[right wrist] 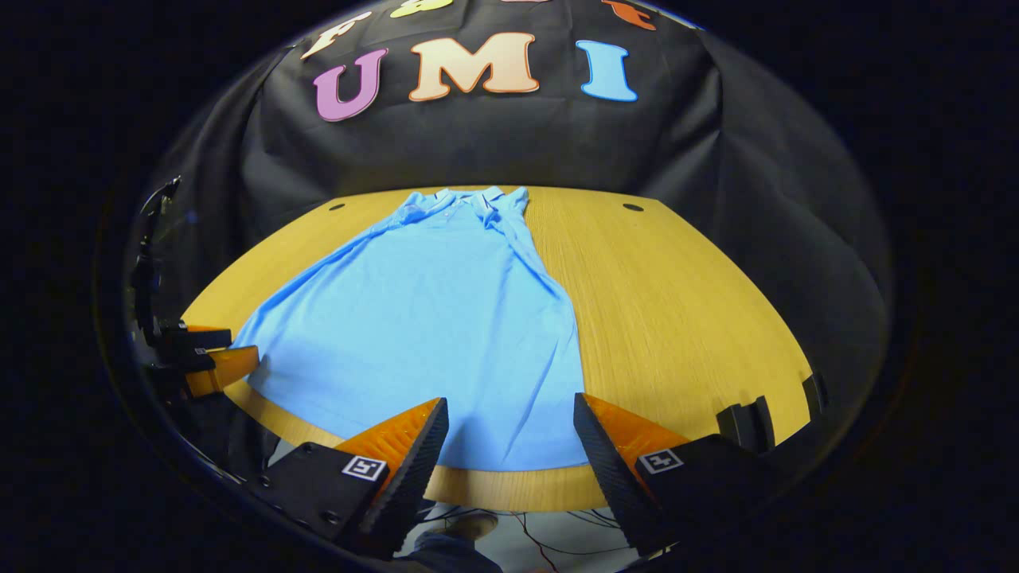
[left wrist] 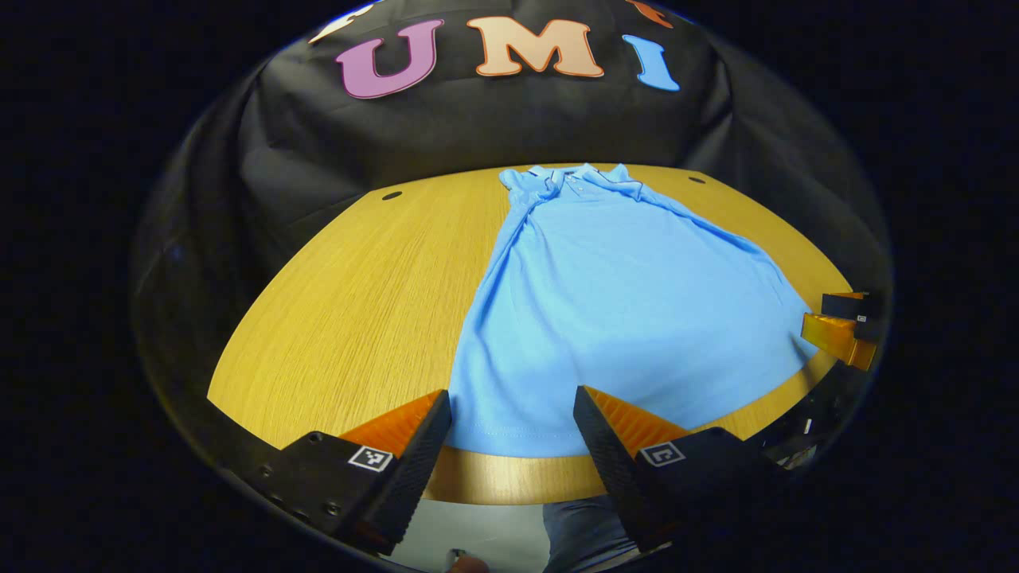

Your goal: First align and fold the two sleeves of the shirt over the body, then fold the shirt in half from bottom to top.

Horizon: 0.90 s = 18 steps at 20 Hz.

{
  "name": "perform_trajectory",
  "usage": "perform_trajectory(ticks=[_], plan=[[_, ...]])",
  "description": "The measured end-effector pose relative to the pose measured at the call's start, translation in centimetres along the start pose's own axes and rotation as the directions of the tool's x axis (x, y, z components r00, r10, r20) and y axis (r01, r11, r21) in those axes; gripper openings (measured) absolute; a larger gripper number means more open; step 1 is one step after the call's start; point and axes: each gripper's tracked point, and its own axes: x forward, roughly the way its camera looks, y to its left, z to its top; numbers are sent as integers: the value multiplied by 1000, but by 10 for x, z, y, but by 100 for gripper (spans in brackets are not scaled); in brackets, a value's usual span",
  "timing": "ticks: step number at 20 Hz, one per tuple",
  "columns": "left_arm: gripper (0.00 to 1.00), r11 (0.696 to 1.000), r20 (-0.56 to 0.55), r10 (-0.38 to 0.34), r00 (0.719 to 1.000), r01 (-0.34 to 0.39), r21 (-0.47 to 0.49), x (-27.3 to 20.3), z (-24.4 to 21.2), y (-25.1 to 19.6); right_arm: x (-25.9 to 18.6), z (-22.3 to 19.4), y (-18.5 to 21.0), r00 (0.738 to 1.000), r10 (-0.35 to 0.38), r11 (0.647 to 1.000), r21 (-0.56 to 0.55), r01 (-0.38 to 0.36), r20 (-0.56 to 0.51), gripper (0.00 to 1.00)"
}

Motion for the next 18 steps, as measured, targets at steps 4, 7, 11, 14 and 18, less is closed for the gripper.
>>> perform_trajectory(ticks=[4,7,11,14,18], plan=[[93,999,10,-45,999,45,0,1,-1,-8,4,-13,-1,999,-1,999,53,4,-49,100],[93,994,20,-99,995,100,-45,2,3,-25,5,-13,12,998,30,999,41,-27,-57,95],[64,987,18,-158,987,158,-20,4,3,-46,4,-15,36,993,103,992,74,-98,-63,39],[28,976,31,-209,977,211,-53,4,5,-65,7,-14,47,984,151,982,130,-138,-92,9],[0,958,4,-242,970,240,-156,5,7,-69,9,-10,48,980,167,980,129,-152,-110,3]])
